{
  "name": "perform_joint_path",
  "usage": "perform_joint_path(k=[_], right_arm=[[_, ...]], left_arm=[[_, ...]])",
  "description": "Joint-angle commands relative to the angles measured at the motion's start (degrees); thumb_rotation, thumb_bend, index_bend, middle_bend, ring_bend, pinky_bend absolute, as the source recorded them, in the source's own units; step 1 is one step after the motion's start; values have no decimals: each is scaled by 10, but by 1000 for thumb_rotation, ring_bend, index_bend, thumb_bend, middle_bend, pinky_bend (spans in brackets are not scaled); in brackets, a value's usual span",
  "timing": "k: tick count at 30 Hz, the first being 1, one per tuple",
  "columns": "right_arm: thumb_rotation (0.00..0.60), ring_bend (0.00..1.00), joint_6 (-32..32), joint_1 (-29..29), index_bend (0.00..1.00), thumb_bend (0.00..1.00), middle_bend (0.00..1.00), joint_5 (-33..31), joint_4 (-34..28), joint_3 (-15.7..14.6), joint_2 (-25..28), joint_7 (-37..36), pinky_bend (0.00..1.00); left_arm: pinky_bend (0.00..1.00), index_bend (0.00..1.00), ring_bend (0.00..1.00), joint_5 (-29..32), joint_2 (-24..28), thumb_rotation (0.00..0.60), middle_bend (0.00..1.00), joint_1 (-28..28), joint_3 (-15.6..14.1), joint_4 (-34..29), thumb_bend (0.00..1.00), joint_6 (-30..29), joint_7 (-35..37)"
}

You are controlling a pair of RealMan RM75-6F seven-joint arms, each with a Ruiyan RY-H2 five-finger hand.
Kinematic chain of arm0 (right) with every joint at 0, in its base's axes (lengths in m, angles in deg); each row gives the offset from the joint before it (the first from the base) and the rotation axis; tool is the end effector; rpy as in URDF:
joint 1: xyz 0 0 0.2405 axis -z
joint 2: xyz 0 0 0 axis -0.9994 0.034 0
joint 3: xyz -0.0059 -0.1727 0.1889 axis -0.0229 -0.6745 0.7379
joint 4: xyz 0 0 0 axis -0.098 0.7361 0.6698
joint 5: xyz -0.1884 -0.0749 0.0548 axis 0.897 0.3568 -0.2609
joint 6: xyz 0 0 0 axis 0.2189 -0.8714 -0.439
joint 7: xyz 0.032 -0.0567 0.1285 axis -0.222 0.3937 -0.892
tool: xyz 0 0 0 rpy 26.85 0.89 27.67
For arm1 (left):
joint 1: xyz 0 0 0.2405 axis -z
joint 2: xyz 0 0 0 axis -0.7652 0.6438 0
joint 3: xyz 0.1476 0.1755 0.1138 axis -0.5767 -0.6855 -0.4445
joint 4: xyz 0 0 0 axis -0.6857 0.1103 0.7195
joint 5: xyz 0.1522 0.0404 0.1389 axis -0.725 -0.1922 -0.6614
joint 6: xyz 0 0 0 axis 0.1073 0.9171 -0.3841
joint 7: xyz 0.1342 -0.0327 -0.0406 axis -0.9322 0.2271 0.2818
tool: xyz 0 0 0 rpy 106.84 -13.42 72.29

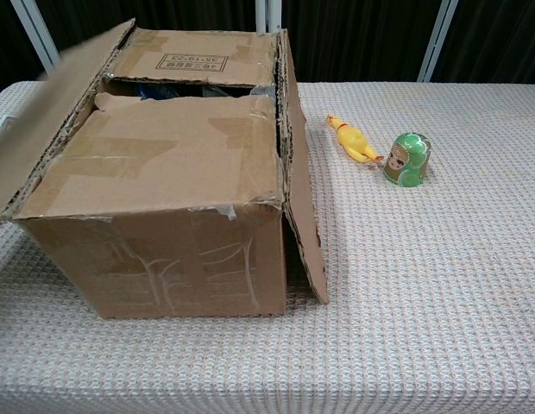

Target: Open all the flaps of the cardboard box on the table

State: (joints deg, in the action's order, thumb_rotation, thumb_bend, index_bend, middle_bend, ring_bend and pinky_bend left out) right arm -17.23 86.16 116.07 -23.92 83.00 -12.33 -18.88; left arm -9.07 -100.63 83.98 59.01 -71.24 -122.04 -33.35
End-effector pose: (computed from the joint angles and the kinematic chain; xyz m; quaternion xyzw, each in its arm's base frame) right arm -0.3052 -0.1514 0.2235 0.5812 -0.4020 0.5279 0.4711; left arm -0.1926 0.3099 0.2393 -0.7196 -0.3655 -0.3880 0.4449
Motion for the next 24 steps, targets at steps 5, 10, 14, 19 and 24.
perform_joint_path(k=[5, 10, 14, 19, 24], right_arm=[[600, 0, 12, -9, 0, 327, 0, 5, -16, -1, 1, 17, 0], [600, 0, 16, -12, 0, 327, 0, 6, -17, -2, -4, 21, 0], [600, 0, 13, -11, 0, 327, 0, 2, -17, 0, -3, 20, 0], [600, 0, 9, -8, 0, 327, 0, -9, -8, 1, -2, 7, 0], [600, 0, 7, -2, 0, 327, 0, -24, 15, 1, -5, -19, 0]], left_arm=[[184, 258, 86, -2, -11, 224, 310, -53, -24, 30, 0, -34, 4], [185, 79, 85, -3, -69, 484, 135, -54, -2, 27, 0, -76, -62], [186, 71, 84, -5, -117, 485, 118, -26, 29, 7, 0, -87, -106], [187, 66, 79, 15, -195, 485, 119, 32, 59, -16, 0, -48, -198], [186, 53, 76, 66, -274, 485, 119, 80, 77, -3, 0, -5, -257]])
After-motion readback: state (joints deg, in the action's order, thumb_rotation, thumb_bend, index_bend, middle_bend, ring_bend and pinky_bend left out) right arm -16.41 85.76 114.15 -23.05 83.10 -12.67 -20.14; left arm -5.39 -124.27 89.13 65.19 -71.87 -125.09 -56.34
